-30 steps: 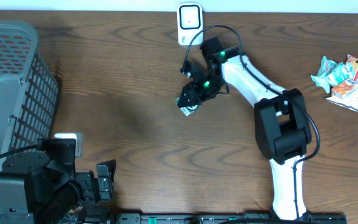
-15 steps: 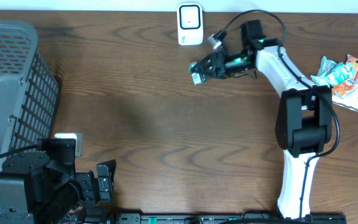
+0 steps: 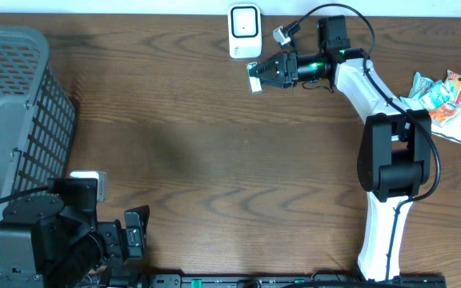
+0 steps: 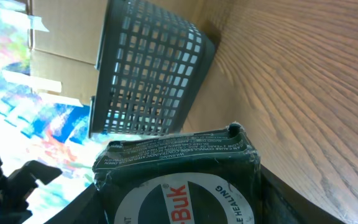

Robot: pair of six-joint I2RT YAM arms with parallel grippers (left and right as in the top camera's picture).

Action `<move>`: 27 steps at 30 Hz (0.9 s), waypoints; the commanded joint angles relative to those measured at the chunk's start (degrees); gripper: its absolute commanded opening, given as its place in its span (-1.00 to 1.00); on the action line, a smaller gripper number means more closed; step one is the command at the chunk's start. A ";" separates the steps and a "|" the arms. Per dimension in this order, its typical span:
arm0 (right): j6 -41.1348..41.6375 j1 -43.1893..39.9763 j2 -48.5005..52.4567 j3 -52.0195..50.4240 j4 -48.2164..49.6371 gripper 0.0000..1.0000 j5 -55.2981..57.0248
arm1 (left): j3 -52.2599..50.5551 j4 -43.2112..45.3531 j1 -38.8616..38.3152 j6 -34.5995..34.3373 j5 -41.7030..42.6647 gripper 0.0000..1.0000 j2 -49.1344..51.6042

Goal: Scan the item barcode
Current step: 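Lift the Zam-Buk tin and carry it up to the scanner, then hold the Zam-Buk tin in front of the scanner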

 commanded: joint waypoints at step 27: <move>2.89 0.81 0.48 1.20 8.46 -0.14 -2.78 | 0.15 0.00 -0.02 -0.31 -0.55 0.95 0.11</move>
